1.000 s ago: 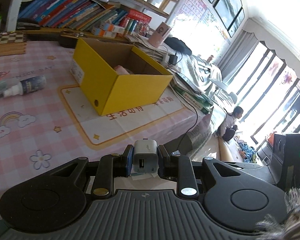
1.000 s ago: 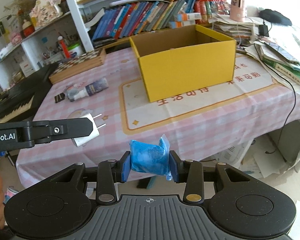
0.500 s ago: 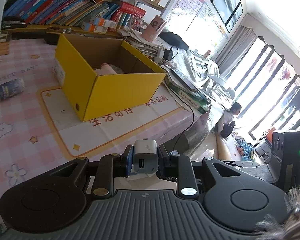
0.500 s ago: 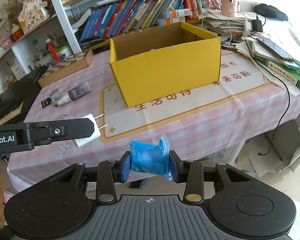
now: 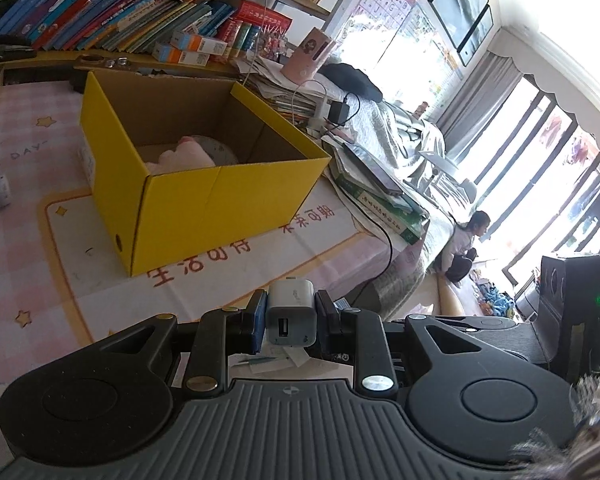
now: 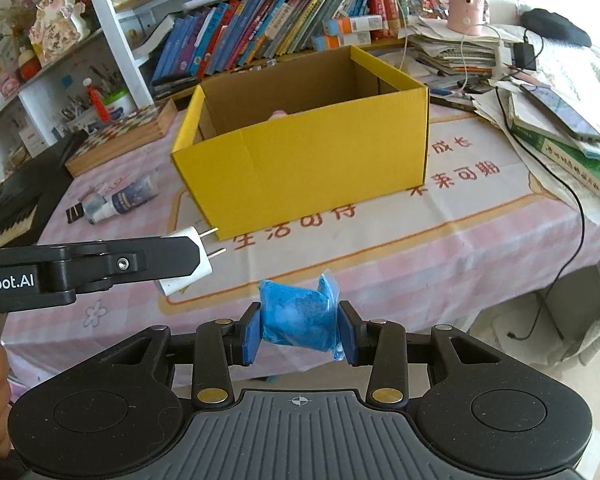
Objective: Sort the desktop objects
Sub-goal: 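Carry the plug with the left tool while the right tool carries the blue packet toward the yellow box, then open both tools to drop the plug and blue packet into the yellow box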
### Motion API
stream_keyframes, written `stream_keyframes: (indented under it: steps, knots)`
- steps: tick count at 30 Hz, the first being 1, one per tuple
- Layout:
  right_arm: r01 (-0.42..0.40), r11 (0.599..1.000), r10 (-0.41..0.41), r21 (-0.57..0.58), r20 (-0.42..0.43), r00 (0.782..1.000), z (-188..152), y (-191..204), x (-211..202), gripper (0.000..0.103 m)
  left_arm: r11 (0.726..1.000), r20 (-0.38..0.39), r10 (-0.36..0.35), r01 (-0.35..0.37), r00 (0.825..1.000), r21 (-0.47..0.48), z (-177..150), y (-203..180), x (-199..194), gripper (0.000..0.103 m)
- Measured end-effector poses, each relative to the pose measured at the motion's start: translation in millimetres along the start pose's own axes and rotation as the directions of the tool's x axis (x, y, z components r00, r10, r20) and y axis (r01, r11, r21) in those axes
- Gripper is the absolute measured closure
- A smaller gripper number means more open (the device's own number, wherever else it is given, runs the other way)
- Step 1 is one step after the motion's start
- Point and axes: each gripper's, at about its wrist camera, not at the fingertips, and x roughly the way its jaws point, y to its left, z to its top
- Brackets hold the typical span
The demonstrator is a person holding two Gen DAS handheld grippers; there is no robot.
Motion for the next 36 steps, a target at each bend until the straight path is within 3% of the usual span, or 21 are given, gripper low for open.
stream_keyframes:
  steps: [5,12,21,27,31,36]
  knots:
    - [-0.027,1.0,0.027,-0.009,0.007,1.0,12,-16,5,0.064,1.0,0.019,0.024,-0.024,1.0,0.001,9,-10,13,0.08]
    - [-0.08,0.996,0.082,-0.026,0.081,0.993,43,-32,5,0.064,0.998,0.094,0.061,-0.064,0.994,0.022,37,-25,20,0.08]
    - [-0.126,0.987,0.143,-0.101,0.185,0.972,95,-37,10,0.064,0.991,0.193,0.125,-0.133,0.973,0.029,74,-26,22,0.08]
    - [-0.131,0.97,0.174,-0.202,0.21,0.962,129,-36,28,0.064,0.982,0.246,0.175,-0.186,0.953,0.022,108,-11,30,0.08]
    - [-0.126,0.945,0.189,-0.303,0.189,0.964,153,-28,51,0.064,0.972,0.24,0.21,-0.228,0.948,0.051,134,2,50,0.08]
    - [-0.103,0.886,0.174,-0.452,0.118,0.978,176,-14,91,0.064,0.951,0.136,0.271,-0.287,0.953,0.118,156,21,91,0.08]
